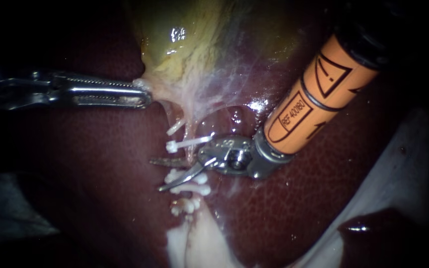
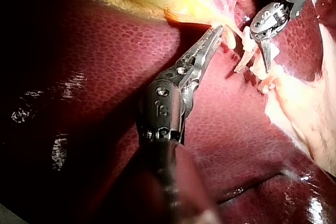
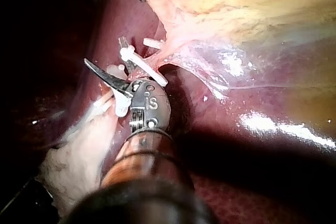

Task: Go to the cutting position right tube

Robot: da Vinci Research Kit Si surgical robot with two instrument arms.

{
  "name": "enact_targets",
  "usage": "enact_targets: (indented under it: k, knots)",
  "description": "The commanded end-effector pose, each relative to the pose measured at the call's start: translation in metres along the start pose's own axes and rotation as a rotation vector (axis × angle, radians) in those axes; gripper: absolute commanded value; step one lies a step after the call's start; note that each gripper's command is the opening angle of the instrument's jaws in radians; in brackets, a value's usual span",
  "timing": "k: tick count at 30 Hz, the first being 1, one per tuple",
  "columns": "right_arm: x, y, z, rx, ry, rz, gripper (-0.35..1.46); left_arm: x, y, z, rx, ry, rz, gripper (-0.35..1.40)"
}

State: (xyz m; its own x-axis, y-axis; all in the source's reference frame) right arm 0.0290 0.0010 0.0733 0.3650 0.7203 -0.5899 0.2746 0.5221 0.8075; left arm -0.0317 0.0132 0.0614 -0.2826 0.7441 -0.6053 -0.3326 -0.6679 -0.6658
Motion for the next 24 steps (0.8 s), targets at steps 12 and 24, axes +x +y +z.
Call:
enact_targets:
  k: [12,24]
  knots:
    - [0.0016,-0.0019,0.0000,-0.003,0.020,0.076,1.32,-0.0001,0.0000,0.0000,0.000,0.000,0.000,-0.35]
    - [0.0017,-0.0028,0.0004,0.000,0.019,0.087,1.33,-0.0002,-0.0001,0.0001,0.001,0.000,-0.017,-0.35]
